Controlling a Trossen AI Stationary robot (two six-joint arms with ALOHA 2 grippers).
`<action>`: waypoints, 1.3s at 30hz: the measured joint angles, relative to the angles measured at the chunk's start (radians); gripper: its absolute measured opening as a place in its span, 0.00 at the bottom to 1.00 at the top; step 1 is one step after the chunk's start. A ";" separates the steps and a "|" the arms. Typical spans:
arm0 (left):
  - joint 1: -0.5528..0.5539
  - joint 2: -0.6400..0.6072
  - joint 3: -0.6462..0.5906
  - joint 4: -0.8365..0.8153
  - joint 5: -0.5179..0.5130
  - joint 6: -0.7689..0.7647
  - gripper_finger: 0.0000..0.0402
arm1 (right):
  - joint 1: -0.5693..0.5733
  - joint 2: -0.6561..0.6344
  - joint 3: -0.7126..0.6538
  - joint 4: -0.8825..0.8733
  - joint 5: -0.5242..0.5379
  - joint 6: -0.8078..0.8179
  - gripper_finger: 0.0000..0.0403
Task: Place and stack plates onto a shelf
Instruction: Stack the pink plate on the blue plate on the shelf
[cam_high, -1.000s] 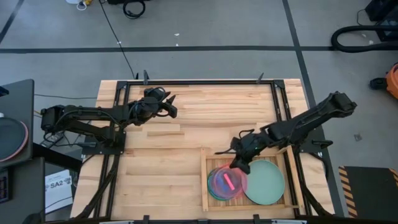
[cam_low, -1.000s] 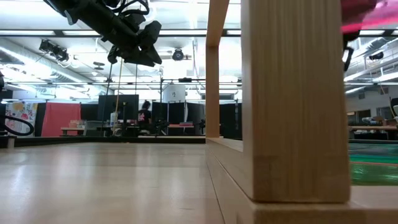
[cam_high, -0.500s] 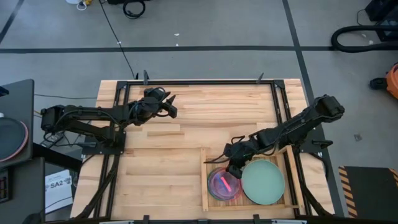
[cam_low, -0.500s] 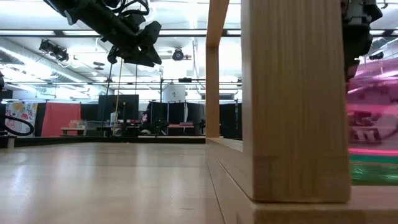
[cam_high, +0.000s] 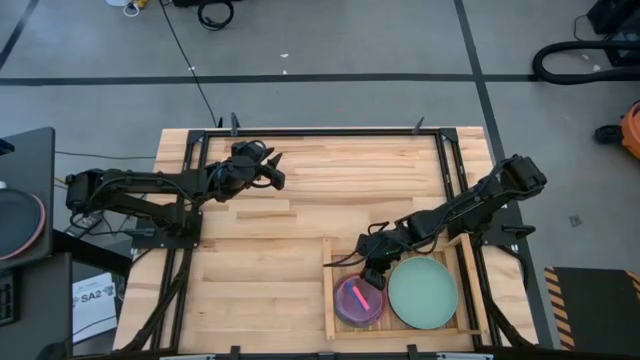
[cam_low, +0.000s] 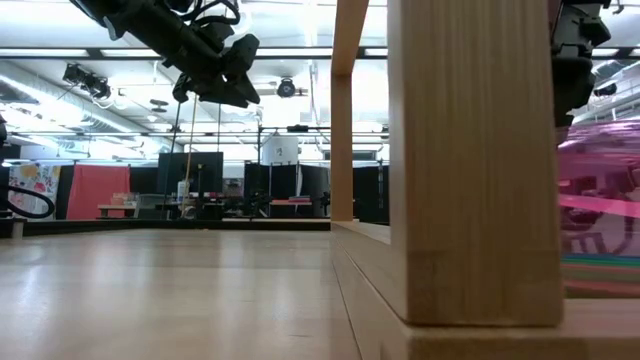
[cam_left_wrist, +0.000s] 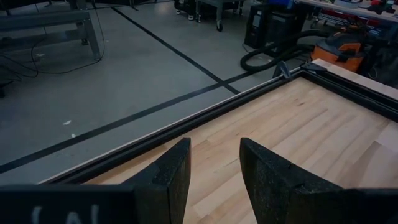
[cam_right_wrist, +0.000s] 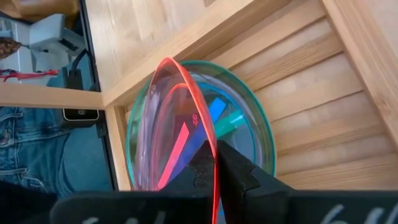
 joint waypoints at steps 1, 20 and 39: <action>0.000 0.000 0.000 0.000 0.000 0.000 0.36 | 0.000 0.000 0.000 0.002 0.000 0.000 0.04; 0.000 0.000 0.000 -0.003 0.000 0.001 0.36 | 0.000 0.000 0.000 0.007 -0.002 -0.007 0.27; 0.000 0.000 0.000 -0.004 0.000 0.002 0.36 | -0.045 0.000 0.000 0.007 -0.130 -0.058 0.43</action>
